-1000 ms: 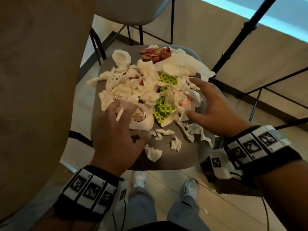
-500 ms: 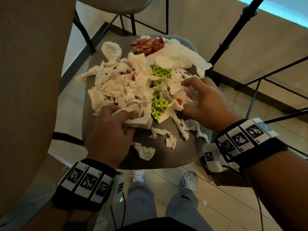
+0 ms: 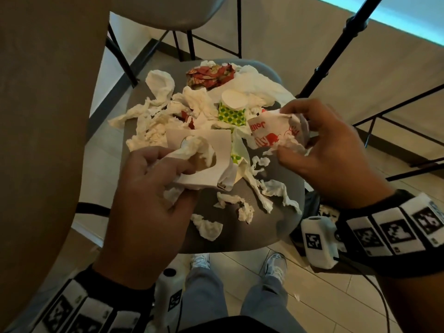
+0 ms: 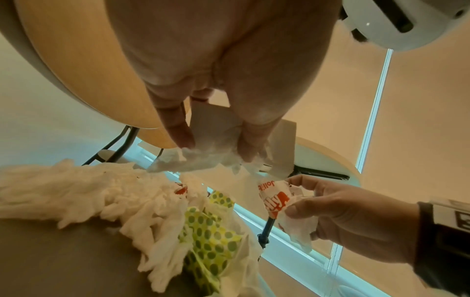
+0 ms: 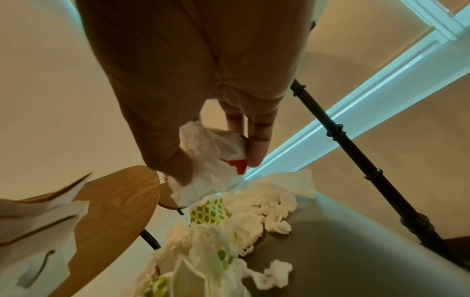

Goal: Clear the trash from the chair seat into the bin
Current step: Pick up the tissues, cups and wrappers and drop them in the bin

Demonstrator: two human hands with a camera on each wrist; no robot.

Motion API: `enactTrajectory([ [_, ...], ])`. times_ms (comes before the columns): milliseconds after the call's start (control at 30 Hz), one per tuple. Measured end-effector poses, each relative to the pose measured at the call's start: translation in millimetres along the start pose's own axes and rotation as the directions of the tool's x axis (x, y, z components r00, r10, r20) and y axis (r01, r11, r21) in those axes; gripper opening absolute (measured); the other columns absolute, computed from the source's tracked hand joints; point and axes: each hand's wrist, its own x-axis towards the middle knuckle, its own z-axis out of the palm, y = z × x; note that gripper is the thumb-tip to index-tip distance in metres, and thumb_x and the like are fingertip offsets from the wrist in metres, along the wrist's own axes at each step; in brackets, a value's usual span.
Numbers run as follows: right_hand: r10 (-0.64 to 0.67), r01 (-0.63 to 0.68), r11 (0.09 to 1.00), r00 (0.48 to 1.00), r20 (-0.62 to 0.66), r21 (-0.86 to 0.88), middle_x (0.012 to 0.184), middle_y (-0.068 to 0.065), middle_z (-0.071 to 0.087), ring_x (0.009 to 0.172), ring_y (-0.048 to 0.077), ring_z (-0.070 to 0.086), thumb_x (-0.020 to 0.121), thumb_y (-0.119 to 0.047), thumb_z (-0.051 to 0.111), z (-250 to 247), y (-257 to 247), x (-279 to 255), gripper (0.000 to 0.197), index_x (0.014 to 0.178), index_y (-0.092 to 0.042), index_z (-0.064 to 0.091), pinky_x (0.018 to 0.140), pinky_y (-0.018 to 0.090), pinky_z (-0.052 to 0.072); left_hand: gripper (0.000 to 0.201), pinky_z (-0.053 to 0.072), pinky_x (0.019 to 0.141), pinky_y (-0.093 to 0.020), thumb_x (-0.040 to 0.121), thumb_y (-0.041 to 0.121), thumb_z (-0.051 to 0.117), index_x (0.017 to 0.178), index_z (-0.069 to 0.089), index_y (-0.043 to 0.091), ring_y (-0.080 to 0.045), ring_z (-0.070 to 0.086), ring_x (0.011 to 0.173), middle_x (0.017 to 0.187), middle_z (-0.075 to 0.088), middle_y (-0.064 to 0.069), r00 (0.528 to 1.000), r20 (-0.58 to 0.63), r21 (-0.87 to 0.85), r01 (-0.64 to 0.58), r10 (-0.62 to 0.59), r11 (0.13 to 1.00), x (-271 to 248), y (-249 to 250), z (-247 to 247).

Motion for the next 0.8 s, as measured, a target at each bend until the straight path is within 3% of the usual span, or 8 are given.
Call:
enactTrajectory([
  [67,0.005,-0.005,1.0,1.0,0.004,0.002,0.125,-0.002,0.054,0.11,0.022,0.057,0.077,-0.038,0.078,-1,0,-2,0.058,0.127,-0.044,0.05,0.087,0.049,0.057,0.026,0.038,0.094,0.001,0.081,0.022,0.075,0.107,0.072,0.017,-0.019,0.057,0.115,0.124,0.053,-0.003,1.0,0.015,-0.011,-0.002,0.003,1.0,0,3,2],
  [200,0.037,-0.037,0.999,0.999,0.035,0.019,0.126,-0.005,0.052,0.11,0.018,0.055,0.073,-0.042,0.075,0,6,-10,0.058,0.124,-0.046,0.049,0.087,0.048,0.057,0.025,0.035,0.094,0.002,0.082,0.022,0.076,0.106,0.073,0.017,-0.014,0.055,0.114,0.122,0.052,-0.001,0.999,0.043,-0.024,-0.006,0.007,1.0,-2,7,6],
  [400,0.105,-0.099,0.989,0.993,-0.046,0.11,0.127,-0.008,0.054,0.112,0.015,0.056,0.076,-0.04,0.078,-29,35,-39,0.057,0.125,-0.045,0.05,0.082,0.044,0.06,0.022,0.044,0.094,-0.006,0.088,0.027,0.075,0.108,0.064,0.03,-0.016,0.058,0.114,0.125,0.052,-0.003,0.989,0.087,-0.064,-0.116,0.121,0.991,4,40,18],
  [467,0.149,-0.135,0.981,0.984,-0.099,0.136,0.126,-0.009,0.056,0.112,0.013,0.057,0.078,-0.036,0.081,-47,53,-57,0.056,0.125,-0.042,0.051,0.078,0.036,0.061,0.024,0.046,0.097,-0.013,0.087,0.031,0.074,0.107,0.061,0.034,-0.015,0.057,0.117,0.125,0.05,0.001,0.973,0.124,-0.075,-0.187,0.196,0.979,7,63,30],
  [533,0.2,-0.174,0.97,0.968,-0.154,0.167,0.125,-0.011,0.058,0.11,0.008,0.059,0.078,-0.03,0.084,-69,75,-79,0.056,0.123,-0.041,0.052,0.071,0.023,0.059,0.026,0.044,0.098,-0.014,0.086,0.033,0.071,0.108,0.058,0.037,-0.01,0.055,0.119,0.125,0.049,0.002,0.941,0.178,-0.112,-0.271,0.288,0.956,9,91,49],
  [600,0.273,-0.239,0.953,0.943,-0.188,0.185,0.124,-0.013,0.058,0.108,0.004,0.06,0.077,-0.03,0.084,-91,99,-103,0.057,0.122,-0.043,0.051,0.069,0.016,0.057,0.025,0.04,0.095,-0.008,0.086,0.038,0.067,0.107,0.054,0.041,-0.001,0.051,0.116,0.123,0.046,0.006,0.901,0.235,-0.159,-0.335,0.365,0.929,8,123,73],
  [700,0.408,-0.356,0.904,0.883,-0.231,0.236,0.119,-0.017,0.058,0.105,0.001,0.061,0.076,-0.033,0.083,-122,145,-144,0.057,0.121,-0.045,0.05,0.069,0.02,0.06,0.024,0.044,0.089,-0.006,0.087,0.037,0.07,0.105,0.055,0.04,0.0,0.053,0.108,0.12,0.049,0.005,0.833,0.314,-0.231,-0.398,0.455,0.888,2,171,129],
  [800,0.519,-0.45,0.849,0.807,-0.283,0.276,0.113,-0.017,0.062,0.095,0.0,0.064,0.078,-0.033,0.083,-140,201,-182,0.052,0.12,-0.042,0.053,0.068,0.021,0.059,0.02,0.053,0.088,-0.015,0.088,0.03,0.075,0.106,0.065,0.029,-0.005,0.058,0.108,0.12,0.053,0.002,0.767,0.425,-0.32,-0.369,0.48,0.873,-12,205,206],
])
